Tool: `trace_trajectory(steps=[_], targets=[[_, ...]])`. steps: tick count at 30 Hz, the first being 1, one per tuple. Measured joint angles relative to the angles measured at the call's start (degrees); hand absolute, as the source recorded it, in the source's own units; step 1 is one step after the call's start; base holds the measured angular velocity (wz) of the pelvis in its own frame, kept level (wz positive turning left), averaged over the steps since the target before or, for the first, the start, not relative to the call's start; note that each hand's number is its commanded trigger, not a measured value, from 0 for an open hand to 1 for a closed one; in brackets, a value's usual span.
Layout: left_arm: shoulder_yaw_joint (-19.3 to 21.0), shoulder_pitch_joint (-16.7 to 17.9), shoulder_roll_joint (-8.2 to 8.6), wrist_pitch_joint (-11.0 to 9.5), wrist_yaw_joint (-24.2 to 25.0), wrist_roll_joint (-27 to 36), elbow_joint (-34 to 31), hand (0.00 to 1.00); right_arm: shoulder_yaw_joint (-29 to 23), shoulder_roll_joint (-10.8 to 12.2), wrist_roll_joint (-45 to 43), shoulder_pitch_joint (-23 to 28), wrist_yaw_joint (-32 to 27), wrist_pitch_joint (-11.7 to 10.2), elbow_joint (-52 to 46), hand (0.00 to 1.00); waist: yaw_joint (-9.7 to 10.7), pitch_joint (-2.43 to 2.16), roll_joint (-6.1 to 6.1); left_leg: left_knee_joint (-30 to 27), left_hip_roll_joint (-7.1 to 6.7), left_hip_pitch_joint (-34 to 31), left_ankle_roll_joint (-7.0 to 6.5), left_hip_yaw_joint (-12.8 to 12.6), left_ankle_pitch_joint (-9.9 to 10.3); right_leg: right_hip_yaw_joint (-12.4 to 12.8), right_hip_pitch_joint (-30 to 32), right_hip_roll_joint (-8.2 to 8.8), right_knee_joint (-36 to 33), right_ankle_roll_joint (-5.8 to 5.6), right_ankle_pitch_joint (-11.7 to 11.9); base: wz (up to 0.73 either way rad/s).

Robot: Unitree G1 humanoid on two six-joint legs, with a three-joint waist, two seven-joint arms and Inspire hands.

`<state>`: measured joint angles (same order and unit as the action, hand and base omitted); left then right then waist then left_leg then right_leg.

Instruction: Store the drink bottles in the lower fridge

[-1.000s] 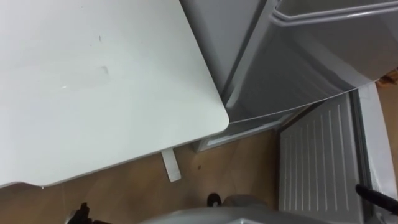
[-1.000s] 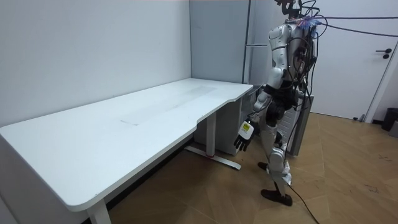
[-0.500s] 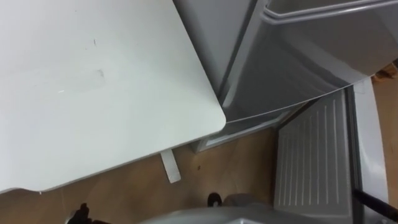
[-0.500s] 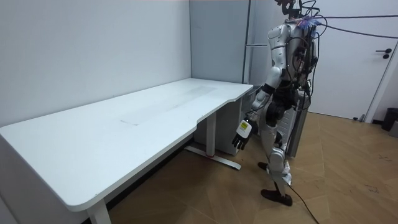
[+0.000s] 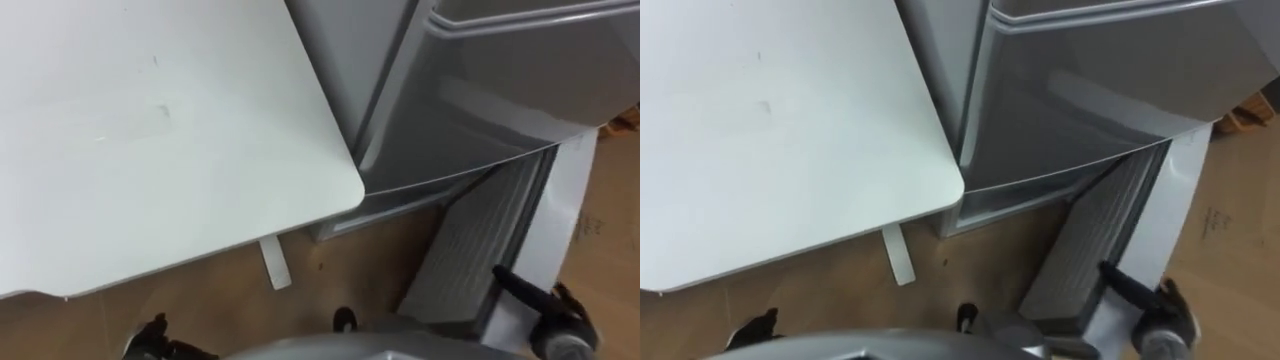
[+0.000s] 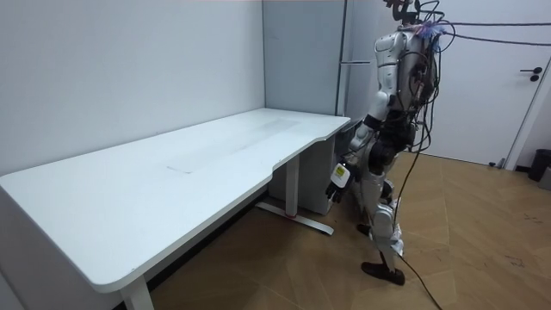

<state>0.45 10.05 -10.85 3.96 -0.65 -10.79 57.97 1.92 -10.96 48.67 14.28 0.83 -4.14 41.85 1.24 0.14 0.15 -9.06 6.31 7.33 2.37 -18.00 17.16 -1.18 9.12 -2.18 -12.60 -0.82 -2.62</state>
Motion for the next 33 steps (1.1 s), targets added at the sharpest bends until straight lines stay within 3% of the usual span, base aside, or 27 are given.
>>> trace_trajectory(steps=[2,3,5,6,9,14,18,26,33], targets=[[-0.94,-0.34,0.05,-0.46,-0.05,-0.07,1.29,0.0,3.17,-0.09,1.27,-0.33,3.09,0.16,-3.27,0.0,-0.12,0.07,0.96,-0.27,0.01,-0.23,0.0,0.01,0.0,-0.01,0.19,0.01,-0.11,0.02,0.01,-0.02],[-1.53,-0.36,0.1,-0.5,-0.1,0.07,1.33,0.0,5.63,-0.1,1.52,-0.54,5.79,0.3,-5.5,0.0,-0.24,-0.16,1.22,-0.54,0.0,-0.75,0.0,-0.03,0.0,-0.03,0.58,0.04,-0.31,0.06,0.04,-0.03],[-1.95,-0.54,0.09,-0.51,-0.11,0.05,1.88,0.0,10.67,-0.12,1.67,-1.73,9.68,0.95,-8.42,0.0,-0.65,0.14,1.55,-1.22,-0.09,-0.96,0.03,-0.51,-0.03,0.06,1.37,0.05,-1.3,0.1,0.06,-0.09],[-1.95,-0.69,0.07,-0.5,-0.26,0.15,2.22,0.0,13.88,0.04,1.81,-2.36,11.39,2.37,-10.51,0.0,-0.94,0.11,1.49,-1.84,-0.17,-1.55,0.03,-0.62,-0.03,0.13,1.97,0.16,-1.74,0.11,0.06,-0.11],[-1.77,-1.78,-0.06,-0.55,-0.45,2.14,2.92,0.0,14.73,0.08,2.36,-3.13,14.46,4.38,-11.08,0.0,-1.62,0.43,0.33,-2.57,-0.87,-2.87,-0.36,-0.73,-0.31,-0.01,3.25,0.99,-2.25,0.34,0.33,-0.05],[-2.02,-2.71,-0.62,-0.53,-0.53,2.72,2.93,0.0,17.24,-0.28,1.35,-5.35,16.0,6.75,-10.59,0.0,-3.28,0.03,-0.56,-2.27,-0.98,-3.0,-0.5,-2.05,-0.61,0.15,3.16,1.03,-1.16,0.48,1.74,-0.11],[-3.16,-2.52,-1.08,-0.23,-1.13,3.4,2.62,0.0,19.11,-0.36,-0.3,-6.96,17.38,6.89,-9.27,0.0,-3.34,0.02,-1.01,-2.06,-0.84,-2.7,-0.14,-2.01,-0.84,-0.72,3.13,0.9,-1.13,0.91,2.0,-0.01],[-3.46,-2.38,-0.91,-0.21,-1.68,3.81,1.27,0.0,19.32,-0.74,-4.37,-8.84,18.67,7.3,-6.39,0.0,-3.14,0.41,-1.01,-1.36,-0.94,-2.63,-0.14,-1.66,-1.01,-0.83,3.08,0.91,-0.79,0.83,1.96,0.02],[-3.42,-1.7,-0.37,-0.28,-1.77,4.54,0.89,0.0,16.63,-1.12,-18.58,-10.92,19.7,6.53,6.3,0.0,-2.39,0.16,-1.23,-1.09,-0.8,-2.41,-0.34,1.35,-1.14,-3.48,0.98,1.41,1.1,0.48,1.72,0.2]])
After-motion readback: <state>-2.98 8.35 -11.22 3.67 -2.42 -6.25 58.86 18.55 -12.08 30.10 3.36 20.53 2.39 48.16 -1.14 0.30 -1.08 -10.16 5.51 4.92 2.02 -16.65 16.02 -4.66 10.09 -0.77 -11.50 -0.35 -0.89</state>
